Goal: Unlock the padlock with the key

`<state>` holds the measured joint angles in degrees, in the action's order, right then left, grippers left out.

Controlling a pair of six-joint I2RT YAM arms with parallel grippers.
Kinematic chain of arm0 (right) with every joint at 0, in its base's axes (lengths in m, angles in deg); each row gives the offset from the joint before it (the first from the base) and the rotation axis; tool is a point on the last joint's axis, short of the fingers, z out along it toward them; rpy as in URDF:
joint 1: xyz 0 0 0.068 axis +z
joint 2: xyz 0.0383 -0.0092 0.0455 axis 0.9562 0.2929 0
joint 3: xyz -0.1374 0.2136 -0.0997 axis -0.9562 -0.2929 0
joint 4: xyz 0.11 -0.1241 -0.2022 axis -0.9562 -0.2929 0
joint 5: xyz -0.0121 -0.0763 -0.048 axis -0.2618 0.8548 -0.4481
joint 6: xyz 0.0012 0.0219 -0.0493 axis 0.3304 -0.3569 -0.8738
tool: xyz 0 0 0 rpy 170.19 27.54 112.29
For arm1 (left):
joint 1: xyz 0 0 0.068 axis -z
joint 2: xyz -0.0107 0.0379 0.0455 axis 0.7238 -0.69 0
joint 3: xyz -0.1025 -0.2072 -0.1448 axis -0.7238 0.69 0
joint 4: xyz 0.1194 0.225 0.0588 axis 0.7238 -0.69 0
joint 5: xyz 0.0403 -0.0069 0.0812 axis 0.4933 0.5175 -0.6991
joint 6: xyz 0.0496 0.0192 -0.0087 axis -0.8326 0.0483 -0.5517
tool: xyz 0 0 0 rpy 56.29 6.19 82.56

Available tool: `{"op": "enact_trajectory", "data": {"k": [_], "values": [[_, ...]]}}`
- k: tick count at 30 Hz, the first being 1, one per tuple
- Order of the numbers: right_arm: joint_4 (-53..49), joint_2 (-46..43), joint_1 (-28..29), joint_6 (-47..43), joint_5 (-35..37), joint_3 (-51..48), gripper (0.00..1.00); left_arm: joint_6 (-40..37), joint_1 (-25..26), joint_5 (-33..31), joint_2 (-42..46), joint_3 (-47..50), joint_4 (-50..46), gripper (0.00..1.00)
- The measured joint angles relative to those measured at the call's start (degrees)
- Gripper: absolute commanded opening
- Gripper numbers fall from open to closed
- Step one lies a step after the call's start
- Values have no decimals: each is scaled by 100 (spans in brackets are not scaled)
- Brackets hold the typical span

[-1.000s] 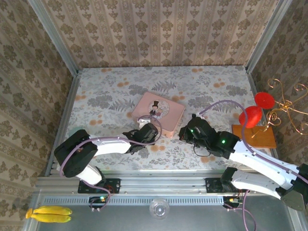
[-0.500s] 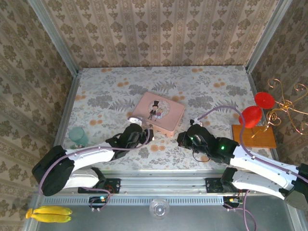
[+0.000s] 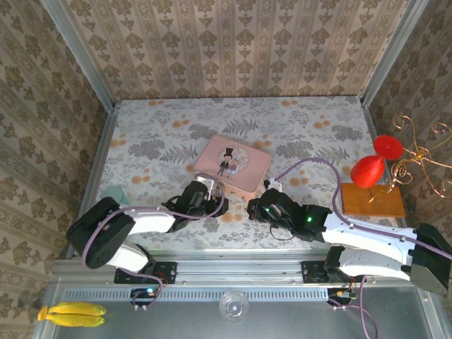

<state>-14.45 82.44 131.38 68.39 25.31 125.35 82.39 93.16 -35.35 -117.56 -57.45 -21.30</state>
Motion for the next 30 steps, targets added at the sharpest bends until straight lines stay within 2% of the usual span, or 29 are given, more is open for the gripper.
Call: {"op": "enact_trajectory", "data": {"k": [3,8,15,21,30], "values": [[-103,-4,0,0,138,50,0,20,22,-24,-280,-188,118,51],[-306,273,7,-11,177,479,0,52,72,-144,-525,-282,310,32],[-225,323,76,227,267,452,0,214,238,-42,-570,-267,546,16],[-313,323,76,334,345,437,0,496,313,98,-332,-98,579,9],[157,389,81,568,459,96,0,1073,310,127,181,2,396,2]]}}
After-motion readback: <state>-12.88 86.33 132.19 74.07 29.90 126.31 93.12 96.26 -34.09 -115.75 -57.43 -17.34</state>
